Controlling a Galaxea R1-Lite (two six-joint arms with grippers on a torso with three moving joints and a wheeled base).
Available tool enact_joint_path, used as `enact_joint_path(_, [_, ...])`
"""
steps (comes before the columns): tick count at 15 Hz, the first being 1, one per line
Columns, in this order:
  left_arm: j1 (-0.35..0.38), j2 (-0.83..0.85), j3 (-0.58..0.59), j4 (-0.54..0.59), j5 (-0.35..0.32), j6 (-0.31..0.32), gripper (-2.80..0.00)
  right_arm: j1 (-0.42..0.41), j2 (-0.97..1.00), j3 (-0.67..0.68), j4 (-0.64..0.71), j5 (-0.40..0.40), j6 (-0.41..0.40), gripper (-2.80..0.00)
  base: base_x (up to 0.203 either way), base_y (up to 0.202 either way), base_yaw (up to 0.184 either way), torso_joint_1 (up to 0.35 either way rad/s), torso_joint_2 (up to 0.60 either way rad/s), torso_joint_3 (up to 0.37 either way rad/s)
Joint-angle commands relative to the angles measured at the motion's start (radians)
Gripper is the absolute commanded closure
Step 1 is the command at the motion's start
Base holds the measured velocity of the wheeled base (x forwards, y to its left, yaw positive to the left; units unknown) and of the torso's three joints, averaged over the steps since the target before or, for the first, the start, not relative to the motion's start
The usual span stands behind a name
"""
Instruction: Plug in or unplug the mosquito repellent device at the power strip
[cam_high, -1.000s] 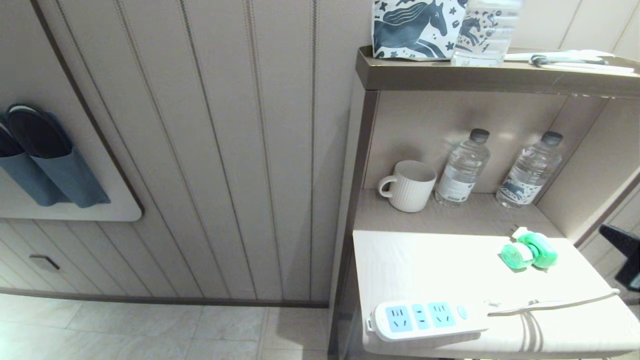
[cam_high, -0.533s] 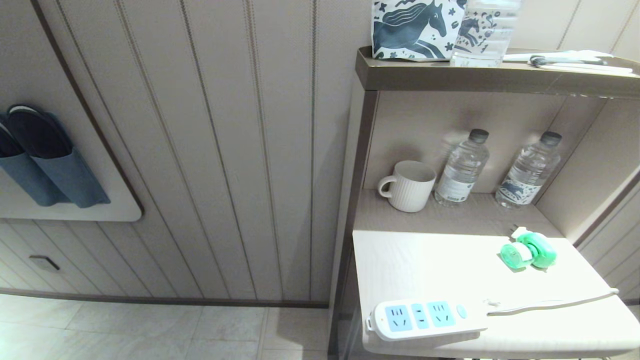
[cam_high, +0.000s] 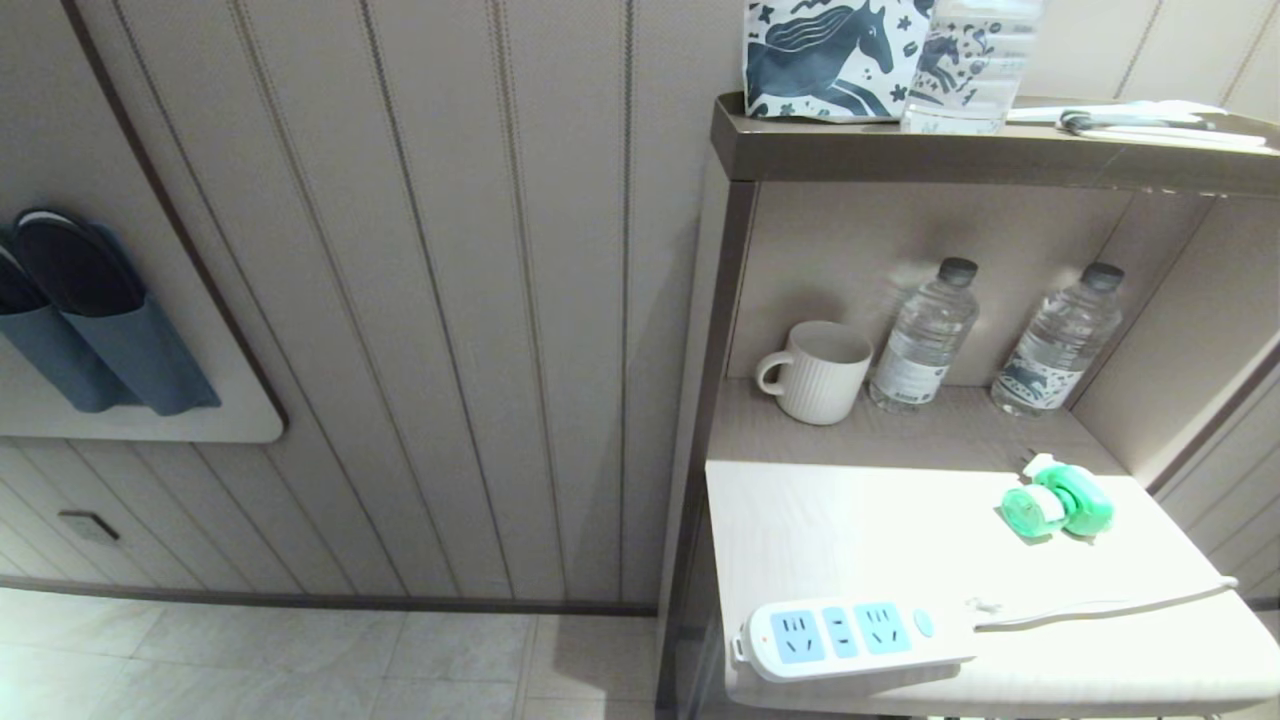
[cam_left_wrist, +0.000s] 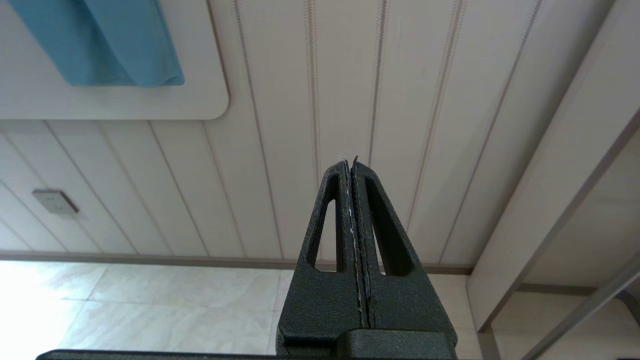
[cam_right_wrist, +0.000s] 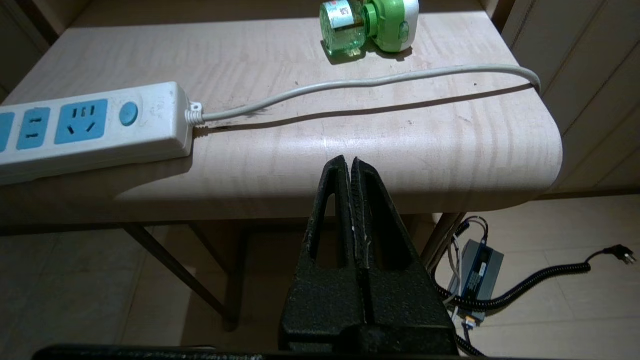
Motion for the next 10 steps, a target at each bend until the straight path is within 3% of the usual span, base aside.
enact_joint_path(1, [0.000, 0.001, 0.000, -0.001, 0.000, 0.001, 0.00, -0.006, -0.083, 0.001, 0.005, 0.007, -0.001, 0.00, 0.000, 0.000, 0.000, 0.000, 0.00, 0.000])
enact_joint_path(3, [0.000, 0.001, 0.000, 0.000, 0.000, 0.001, 0.00, -0.001, -0.143, 0.001, 0.050, 0.042, -0.025, 0.00, 0.000, 0.000, 0.000, 0.000, 0.00, 0.000])
enact_joint_path(5, [0.000, 0.001, 0.000, -0.001, 0.000, 0.001, 0.00, 0.006, -0.174, 0.001, 0.164, 0.064, -0.118, 0.00, 0.000, 0.000, 0.000, 0.000, 0.00, 0.000])
enact_joint_path(7, [0.000, 0.001, 0.000, -0.001, 0.000, 0.001, 0.00, 0.006, -0.174, 0.001, 0.140, 0.069, -0.071, 0.00, 0.000, 0.000, 0.000, 0.000, 0.00, 0.000])
enact_joint_path(10, [0.000, 0.001, 0.000, -0.001, 0.000, 0.001, 0.00, 0.006, -0.174, 0.001, 0.140, 0.067, -0.066, 0.00, 0.000, 0.000, 0.000, 0.000, 0.00, 0.000])
